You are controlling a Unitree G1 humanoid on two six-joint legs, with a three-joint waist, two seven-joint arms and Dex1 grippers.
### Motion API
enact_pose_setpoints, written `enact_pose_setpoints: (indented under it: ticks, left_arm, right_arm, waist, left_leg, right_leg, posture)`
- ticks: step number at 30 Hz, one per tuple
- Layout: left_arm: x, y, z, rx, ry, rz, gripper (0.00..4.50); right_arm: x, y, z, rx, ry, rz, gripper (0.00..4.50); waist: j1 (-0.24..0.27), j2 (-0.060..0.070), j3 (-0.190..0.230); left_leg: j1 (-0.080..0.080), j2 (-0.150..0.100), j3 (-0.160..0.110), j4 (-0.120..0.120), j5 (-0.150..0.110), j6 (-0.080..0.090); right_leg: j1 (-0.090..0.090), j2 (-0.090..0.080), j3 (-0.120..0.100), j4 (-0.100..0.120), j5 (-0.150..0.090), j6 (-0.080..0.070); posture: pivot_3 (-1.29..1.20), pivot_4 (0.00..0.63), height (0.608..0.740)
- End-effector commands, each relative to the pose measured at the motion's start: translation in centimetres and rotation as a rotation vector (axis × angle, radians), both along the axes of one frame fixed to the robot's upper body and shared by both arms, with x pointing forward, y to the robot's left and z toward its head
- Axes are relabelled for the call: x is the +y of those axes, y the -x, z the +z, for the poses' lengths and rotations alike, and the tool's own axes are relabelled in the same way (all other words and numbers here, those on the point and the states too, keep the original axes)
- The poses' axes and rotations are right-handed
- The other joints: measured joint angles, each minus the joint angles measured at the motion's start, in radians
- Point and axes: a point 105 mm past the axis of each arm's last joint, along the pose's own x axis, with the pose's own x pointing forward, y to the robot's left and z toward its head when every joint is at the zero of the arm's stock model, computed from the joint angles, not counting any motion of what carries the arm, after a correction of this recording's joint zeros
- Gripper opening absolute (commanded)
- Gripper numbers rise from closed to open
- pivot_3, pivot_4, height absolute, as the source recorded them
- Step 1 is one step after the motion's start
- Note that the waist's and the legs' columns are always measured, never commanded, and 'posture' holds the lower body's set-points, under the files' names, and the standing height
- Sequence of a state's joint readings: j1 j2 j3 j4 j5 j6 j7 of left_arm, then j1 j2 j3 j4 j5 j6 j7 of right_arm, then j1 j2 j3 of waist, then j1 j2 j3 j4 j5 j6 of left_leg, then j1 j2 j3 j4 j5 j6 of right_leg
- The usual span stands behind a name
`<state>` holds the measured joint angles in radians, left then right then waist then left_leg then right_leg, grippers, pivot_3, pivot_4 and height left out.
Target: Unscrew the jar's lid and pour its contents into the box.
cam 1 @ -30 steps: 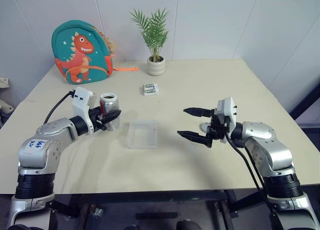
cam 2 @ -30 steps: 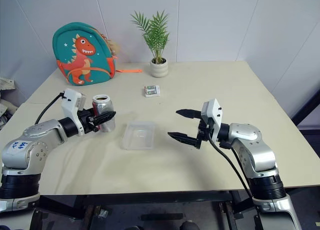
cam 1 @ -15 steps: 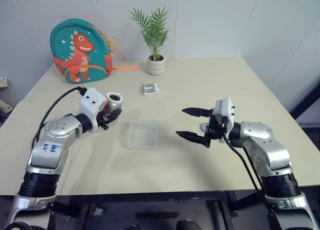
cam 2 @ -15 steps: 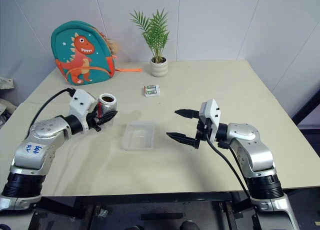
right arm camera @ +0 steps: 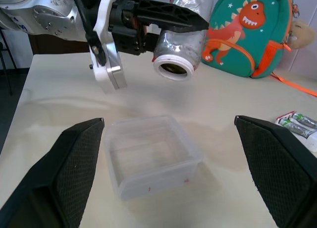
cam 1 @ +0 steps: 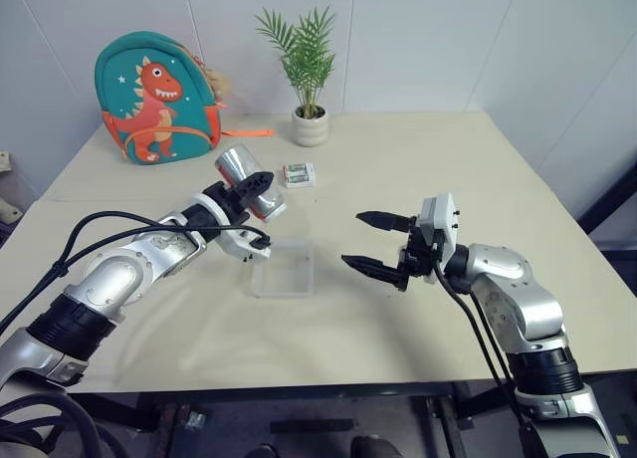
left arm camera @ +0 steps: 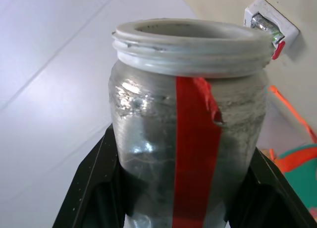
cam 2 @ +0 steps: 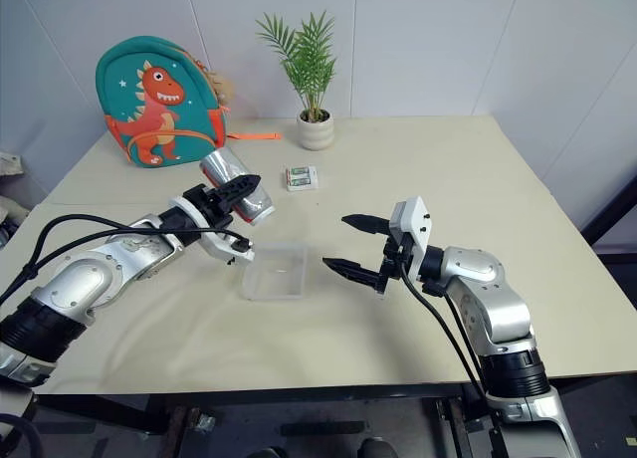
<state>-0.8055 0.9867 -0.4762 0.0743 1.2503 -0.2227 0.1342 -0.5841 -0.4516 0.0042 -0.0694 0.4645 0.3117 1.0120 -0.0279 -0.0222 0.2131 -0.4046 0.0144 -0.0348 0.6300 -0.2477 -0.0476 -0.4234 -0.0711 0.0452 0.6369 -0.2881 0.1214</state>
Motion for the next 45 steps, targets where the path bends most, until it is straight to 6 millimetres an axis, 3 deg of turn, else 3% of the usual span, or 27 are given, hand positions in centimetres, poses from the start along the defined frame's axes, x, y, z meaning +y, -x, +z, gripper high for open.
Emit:
enact_pose_setpoints:
  ticks: [1, 6, 13, 17, 21, 26, 31, 33, 37, 40, 45]
  left_arm:
    - [0.3, -0.2, 0.9, -0.084, -0.1, -0.02, 1.98]
    - [-0.2, 0.0, 0.6, -0.094, -0.157, -0.069, 1.98]
    - [1.1, -0.5, 1.5, -0.032, 0.022, -0.002, 1.98]
    - [2.6, -0.7, 3.1, 0.061, 0.326, 0.025, 1.98]
    - [4.6, -0.6, 3.9, 0.275, 0.856, 0.007, 1.98]
    - [7.1, -0.9, 1.6, 0.667, 1.594, -0.005, 1.98]
    - [10.1, -1.0, -0.2, 0.758, 2.023, 0.014, 1.98]
    - [12.4, -1.3, -1.6, 0.729, 2.202, 0.055, 1.98]
    - [14.8, -1.8, -3.6, 0.736, 2.399, 0.036, 1.98]
    - [15.3, -2.3, -4.0, 0.726, 2.384, -0.012, 1.98]
    - [16.0, -3.5, -6.4, 0.736, 2.407, -0.009, 1.98]
  right_arm:
    - [0.5, 0.4, 1.9, -0.053, -0.048, 0.018, 4.45]
    - [0.5, 0.4, 2.0, -0.049, -0.07, 0.012, 4.45]
    - [0.2, 0.6, 1.7, -0.042, -0.077, 0.009, 4.45]
    - [0.1, 0.6, 1.5, -0.036, -0.075, 0.01, 4.45]
    - [0.1, 0.6, 1.4, -0.028, -0.068, 0.016, 4.45]
    - [0.1, 0.7, 1.5, -0.027, -0.058, 0.028, 4.45]
    - [0.3, 1.1, 1.9, -0.054, -0.029, 0.064, 4.45]
    - [0.3, 1.1, 2.2, -0.086, 0.001, 0.071, 4.45]
    - [-0.2, 0.5, 2.7, -0.14, 0.036, 0.048, 4.45]
    - [-0.7, -0.1, 3.3, -0.165, 0.035, 0.017, 4.45]
    - [-1.1, -0.5, 3.5, -0.177, 0.039, -0.003, 4.45]
  waist:
    - [0.001, 0.0, 0.0]
    - [0.001, 0.0, 0.0]
    - [0.0, 0.0, 0.0]
    - [0.0, 0.0, 0.0]
    - [0.0, 0.0, 0.0]
    - [-0.001, -0.001, 0.0]
    - [-0.004, -0.001, 0.0]
    - [-0.004, -0.001, 0.0]
    - [-0.004, -0.001, 0.0]
    - [-0.001, -0.002, -0.001]
    - [0.002, -0.002, -0.001]
  left_leg:
    - [0.0, 0.0, 0.001, 0.0, 0.0, 0.0]
    - [0.0, 0.0, 0.002, 0.002, 0.001, 0.0]
    - [0.0, 0.0, 0.003, 0.002, 0.001, 0.0]
    - [0.0, 0.0, 0.004, 0.003, 0.001, 0.0]
    - [0.0, 0.0, 0.005, 0.004, 0.001, 0.0]
    - [0.0, 0.0, 0.004, 0.007, 0.001, 0.0]
    - [0.0, 0.0, 0.003, 0.012, 0.001, 0.0]
    - [0.0, 0.0, 0.003, 0.014, 0.001, 0.0]
    - [0.001, 0.001, 0.003, 0.017, 0.001, 0.0]
    - [0.002, 0.001, 0.003, 0.017, 0.002, -0.001]
    - [0.001, 0.0, 0.003, 0.017, 0.002, -0.001]
  right_leg:
    - [-0.001, 0.0, 0.001, 0.0, 0.0, 0.0]
    - [-0.002, 0.0, 0.002, 0.003, 0.0, 0.0]
    - [-0.004, 0.0, 0.003, 0.006, 0.0, 0.0]
    - [-0.004, 0.0, 0.004, 0.007, 0.0, 0.0]
    - [-0.004, 0.0, 0.004, 0.008, 0.0, 0.0]
    - [-0.004, 0.0, 0.004, 0.01, 0.0, 0.0]
    - [-0.003, 0.001, 0.005, 0.014, 0.0, 0.0]
    - [-0.003, 0.001, 0.005, 0.016, 0.0, 0.0]
    - [-0.002, 0.002, 0.005, 0.017, 0.002, -0.001]
    - [-0.002, 0.002, 0.005, 0.016, 0.004, -0.001]
    - [-0.001, 0.002, 0.005, 0.014, 0.004, -0.001]
  posture:
    - [0.0, 0.15, 0.74]
    - [0.0, 0.15, 0.74]
    - [0.0, 0.15, 0.74]
    - [0.0, 0.15, 0.74]
    - [0.0, 0.15, 0.74]
    - [0.0, 0.15, 0.74]
    - [0.0, 0.15, 0.74]
    - [0.0, 0.15, 0.74]
    - [0.0, 0.15, 0.74]
    - [0.0, 0.15, 0.74]
    - [0.0, 0.15, 0.74]
